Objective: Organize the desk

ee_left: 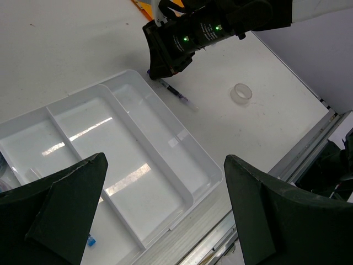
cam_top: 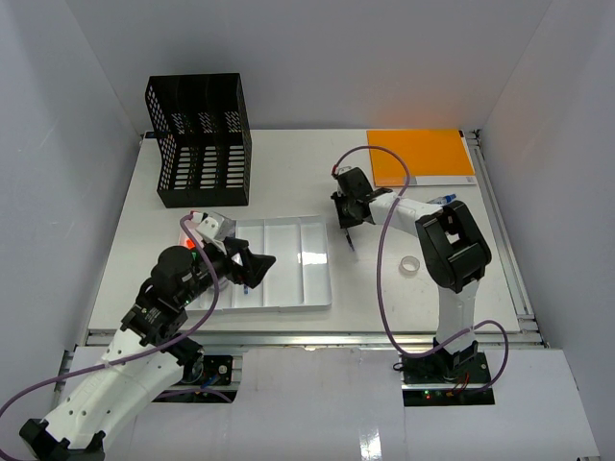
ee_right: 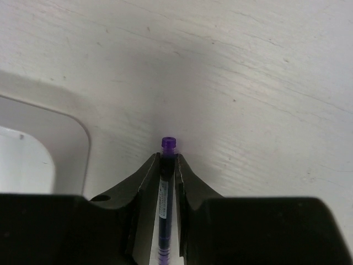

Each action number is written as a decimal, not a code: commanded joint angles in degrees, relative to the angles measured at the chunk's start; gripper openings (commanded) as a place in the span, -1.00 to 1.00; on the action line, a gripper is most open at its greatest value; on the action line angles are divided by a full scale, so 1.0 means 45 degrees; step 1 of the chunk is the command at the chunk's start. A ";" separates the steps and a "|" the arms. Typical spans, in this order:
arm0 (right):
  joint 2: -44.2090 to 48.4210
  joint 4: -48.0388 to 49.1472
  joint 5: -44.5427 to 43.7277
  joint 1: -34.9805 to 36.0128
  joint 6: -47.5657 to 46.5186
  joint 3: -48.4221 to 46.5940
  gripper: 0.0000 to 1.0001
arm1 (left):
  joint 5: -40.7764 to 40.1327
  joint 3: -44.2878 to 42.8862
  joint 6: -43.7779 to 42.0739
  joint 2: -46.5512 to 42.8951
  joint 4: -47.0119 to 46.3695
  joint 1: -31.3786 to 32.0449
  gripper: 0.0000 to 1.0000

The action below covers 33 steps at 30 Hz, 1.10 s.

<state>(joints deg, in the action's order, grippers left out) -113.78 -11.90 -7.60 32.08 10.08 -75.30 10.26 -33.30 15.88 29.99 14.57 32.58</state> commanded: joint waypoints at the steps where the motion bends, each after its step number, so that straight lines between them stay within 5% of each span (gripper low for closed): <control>1: 0.0524 -0.0627 -0.0658 -0.0431 -0.0910 0.0783 -0.57 | 0.0005 -0.0003 -0.0132 -0.0142 -0.0052 -0.0030 0.96; 11: 0.0850 -0.0533 -0.0745 -0.0742 -0.3376 0.1116 -0.70 | 0.0203 -0.0003 -0.0126 -0.0283 -0.0108 -0.0032 0.96; 18: 0.1270 -0.0998 -0.0793 -0.0744 -0.4259 0.1607 -0.28 | 0.0317 -0.0003 -0.0130 -0.0450 -0.0171 -0.0030 0.96; 24: 0.1837 -0.1439 -0.0384 -0.0763 -0.4824 0.2286 -0.22 | 0.0481 0.0017 -0.0109 -0.0556 -0.0270 -0.0032 0.96; 33: 0.1822 -0.1847 0.1095 -0.0954 -0.4953 0.2826 -0.67 | 0.0591 0.0016 -0.0091 -0.0802 -0.0308 -0.0032 0.96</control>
<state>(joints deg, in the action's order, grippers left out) -105.87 -14.85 -7.17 28.71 -11.18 -65.70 11.79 -33.30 15.88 27.34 14.48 32.58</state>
